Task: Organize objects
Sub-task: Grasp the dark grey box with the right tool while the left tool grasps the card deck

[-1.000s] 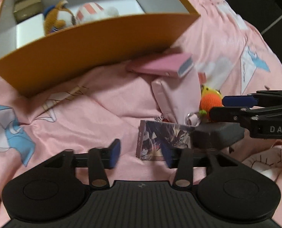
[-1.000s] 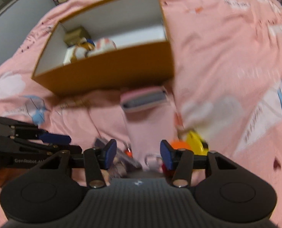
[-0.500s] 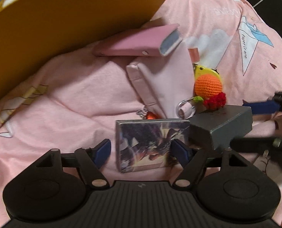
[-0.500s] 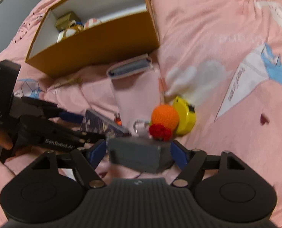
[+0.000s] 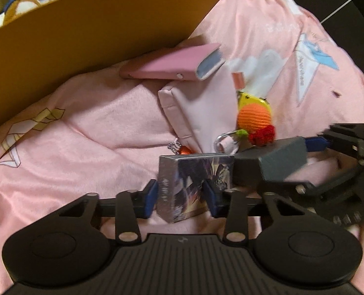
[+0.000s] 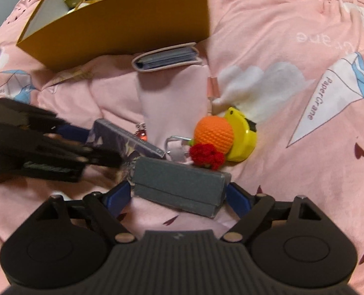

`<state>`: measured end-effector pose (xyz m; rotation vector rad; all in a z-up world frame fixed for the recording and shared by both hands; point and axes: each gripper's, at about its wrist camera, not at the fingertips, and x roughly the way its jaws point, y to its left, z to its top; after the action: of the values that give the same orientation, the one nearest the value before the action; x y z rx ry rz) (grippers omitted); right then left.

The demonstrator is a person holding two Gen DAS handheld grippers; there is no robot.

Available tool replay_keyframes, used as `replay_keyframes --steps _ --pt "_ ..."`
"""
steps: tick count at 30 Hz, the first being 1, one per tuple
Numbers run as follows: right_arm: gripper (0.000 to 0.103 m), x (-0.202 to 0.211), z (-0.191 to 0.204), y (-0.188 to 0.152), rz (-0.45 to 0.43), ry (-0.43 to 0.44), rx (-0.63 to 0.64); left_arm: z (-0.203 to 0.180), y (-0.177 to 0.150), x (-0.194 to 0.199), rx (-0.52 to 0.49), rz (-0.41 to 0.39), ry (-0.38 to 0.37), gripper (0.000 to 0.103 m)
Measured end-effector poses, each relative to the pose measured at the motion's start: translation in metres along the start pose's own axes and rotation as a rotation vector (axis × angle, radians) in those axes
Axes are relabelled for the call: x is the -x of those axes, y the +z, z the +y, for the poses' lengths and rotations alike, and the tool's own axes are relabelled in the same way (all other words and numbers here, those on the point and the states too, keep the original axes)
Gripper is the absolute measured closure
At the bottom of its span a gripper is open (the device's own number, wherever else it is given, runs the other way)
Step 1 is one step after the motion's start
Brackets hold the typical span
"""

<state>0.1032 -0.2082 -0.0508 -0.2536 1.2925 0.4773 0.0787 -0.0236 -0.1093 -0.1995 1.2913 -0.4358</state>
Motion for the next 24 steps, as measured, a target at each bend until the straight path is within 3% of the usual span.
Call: replay_keyframes --steps 5,10,19,24 --pt "0.022 0.005 -0.011 0.004 -0.013 0.011 -0.027 -0.002 0.007 0.012 0.011 -0.011 -0.072 0.07" --pt "0.022 0.014 -0.01 0.007 -0.045 0.002 -0.004 -0.001 0.011 -0.005 0.065 0.011 -0.17 0.072" --pt "0.022 0.024 -0.002 0.014 -0.061 0.044 0.023 0.002 0.001 0.028 0.126 -0.08 -0.122 0.078" --pt "0.023 0.03 0.016 0.027 -0.088 0.086 0.083 0.019 -0.014 0.064 0.237 -0.179 -0.023 0.078"
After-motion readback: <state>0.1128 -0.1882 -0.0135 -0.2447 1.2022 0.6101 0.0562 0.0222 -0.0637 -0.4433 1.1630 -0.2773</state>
